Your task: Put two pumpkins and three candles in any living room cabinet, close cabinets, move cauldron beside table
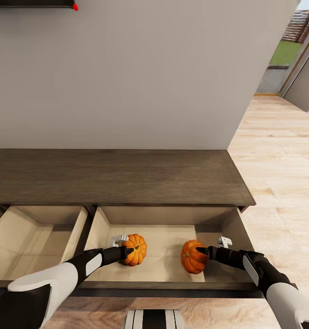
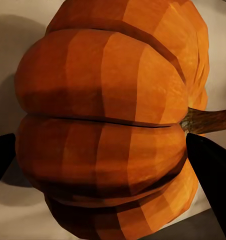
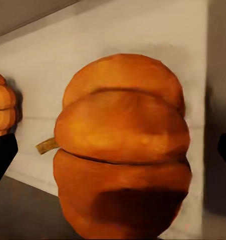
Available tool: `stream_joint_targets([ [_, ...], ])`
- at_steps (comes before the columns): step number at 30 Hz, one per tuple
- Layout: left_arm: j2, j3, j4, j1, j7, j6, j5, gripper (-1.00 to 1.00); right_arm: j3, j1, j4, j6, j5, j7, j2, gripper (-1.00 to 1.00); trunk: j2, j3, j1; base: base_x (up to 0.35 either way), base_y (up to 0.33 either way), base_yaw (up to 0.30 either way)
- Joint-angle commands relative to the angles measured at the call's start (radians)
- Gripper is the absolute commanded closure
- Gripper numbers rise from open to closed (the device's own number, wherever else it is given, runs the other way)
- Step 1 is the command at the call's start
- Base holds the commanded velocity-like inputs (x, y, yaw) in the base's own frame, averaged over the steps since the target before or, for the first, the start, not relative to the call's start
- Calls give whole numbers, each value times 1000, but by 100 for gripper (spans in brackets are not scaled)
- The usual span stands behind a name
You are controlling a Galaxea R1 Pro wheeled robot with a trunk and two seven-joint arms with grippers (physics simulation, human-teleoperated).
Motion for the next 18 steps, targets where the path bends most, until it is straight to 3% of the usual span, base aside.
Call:
stream_joint_targets([
  [1,0,-4,0,14,2,0,-1,100,1,1,30,0,0,0,0,-100,0,0,1,0,0,0],
  [18,-3,-4,-2,14,2,0,-1,100,-8,1,-13,1,-6,1,-3,-100,0,0,1,0,0,0],
])
